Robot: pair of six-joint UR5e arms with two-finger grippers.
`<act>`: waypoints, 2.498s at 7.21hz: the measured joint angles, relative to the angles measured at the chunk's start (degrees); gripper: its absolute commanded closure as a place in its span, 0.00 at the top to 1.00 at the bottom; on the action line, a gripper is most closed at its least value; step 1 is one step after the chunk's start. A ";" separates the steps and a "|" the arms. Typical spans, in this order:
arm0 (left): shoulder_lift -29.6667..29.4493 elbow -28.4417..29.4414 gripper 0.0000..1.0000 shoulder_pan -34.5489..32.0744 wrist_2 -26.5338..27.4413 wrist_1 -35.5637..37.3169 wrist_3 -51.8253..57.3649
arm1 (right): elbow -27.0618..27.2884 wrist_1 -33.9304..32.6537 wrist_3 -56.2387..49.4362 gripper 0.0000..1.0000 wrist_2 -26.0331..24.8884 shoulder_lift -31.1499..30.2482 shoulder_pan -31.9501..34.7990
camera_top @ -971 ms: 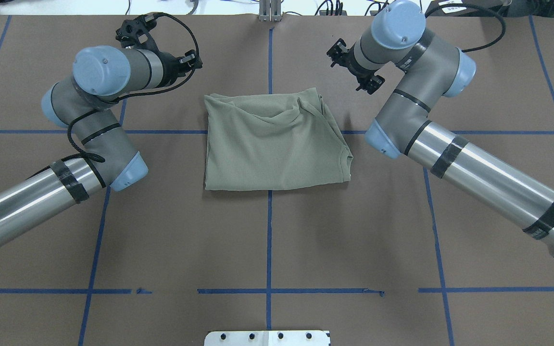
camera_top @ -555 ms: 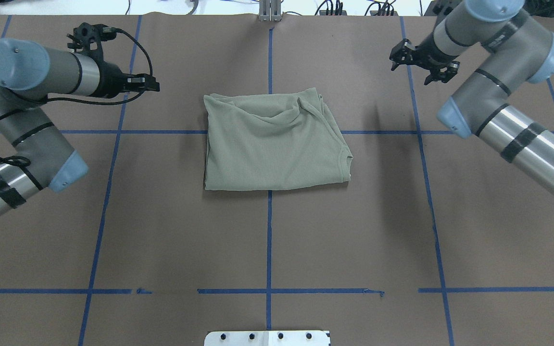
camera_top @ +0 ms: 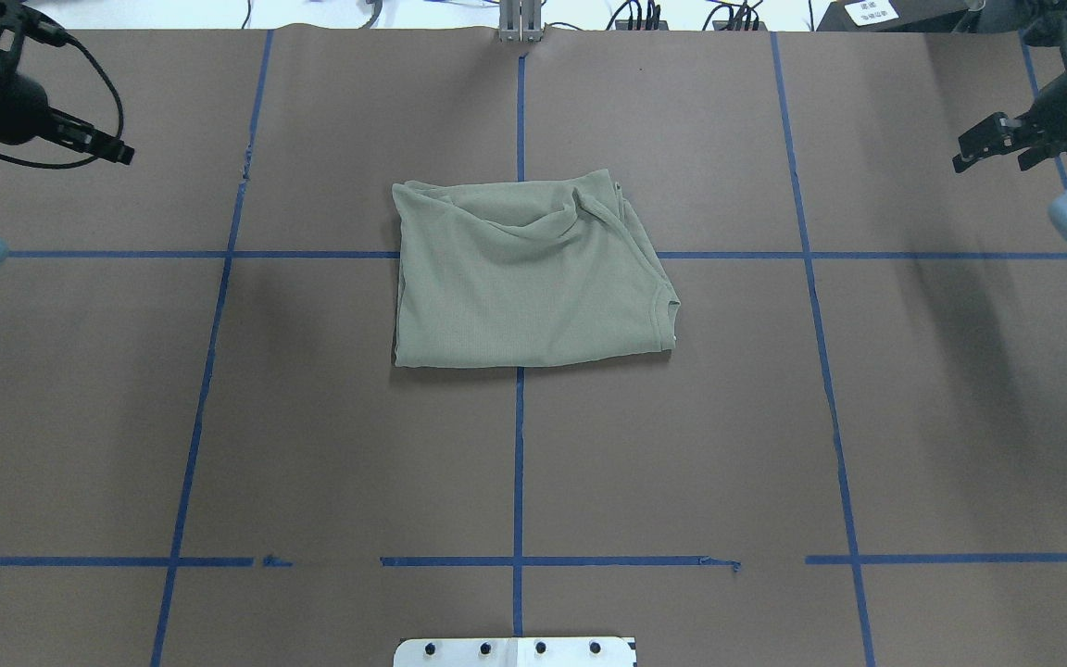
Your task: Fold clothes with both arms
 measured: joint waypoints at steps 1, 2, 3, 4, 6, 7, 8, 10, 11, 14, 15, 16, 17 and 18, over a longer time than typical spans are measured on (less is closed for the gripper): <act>0.65 -0.24 0.77 -5.60 -4.09 4.42 6.06 | 0.20 -4.22 -5.39 1.00 0.15 -0.49 1.39; 1.55 -0.68 0.94 -11.13 -7.74 7.64 10.84 | 1.25 -6.95 -7.97 1.00 1.33 -1.59 3.23; 3.87 -2.00 1.00 -15.51 -10.02 9.72 14.71 | 2.93 -8.54 -9.04 1.00 3.48 -3.50 5.77; 6.82 -3.67 1.00 -17.97 -10.81 11.13 16.58 | 4.25 -9.25 -9.88 1.00 4.53 -5.28 7.83; 10.91 -5.59 1.00 -21.07 -11.02 14.33 18.28 | 5.46 -10.21 -13.65 1.00 2.84 -7.88 9.23; 12.84 -6.17 1.00 -21.45 -11.02 15.45 19.42 | 5.67 -10.55 -14.94 1.00 1.42 -9.02 9.09; 13.88 -6.51 1.00 -21.39 -10.98 16.38 19.81 | 5.72 -10.76 -15.21 1.00 0.34 -9.79 8.93; 14.80 -6.57 1.00 -20.54 -9.22 17.61 18.05 | 6.32 -10.96 -14.93 1.00 0.86 -10.80 8.87; 14.89 -6.49 1.00 -19.43 -5.60 17.57 15.46 | 7.32 -11.27 -14.88 1.00 1.01 -11.28 8.90; 15.00 -6.39 1.00 -18.53 -5.55 17.83 14.55 | 9.99 -16.28 -16.16 1.00 1.13 -11.20 9.87; 15.21 -6.36 1.00 -18.61 -8.25 17.97 14.51 | 11.59 -19.53 -18.20 1.00 1.28 -10.88 10.62; 15.47 -6.24 1.00 -18.66 -9.61 17.88 14.42 | 12.88 -22.82 -20.81 1.00 1.33 -10.52 11.24; 16.02 -6.15 1.00 -18.69 -10.15 17.60 14.28 | 13.75 -24.57 -22.51 1.00 1.19 -10.59 11.64; 16.64 -6.15 1.00 -18.69 -10.27 17.42 14.18 | 14.11 -25.10 -23.01 1.00 0.94 -10.78 11.78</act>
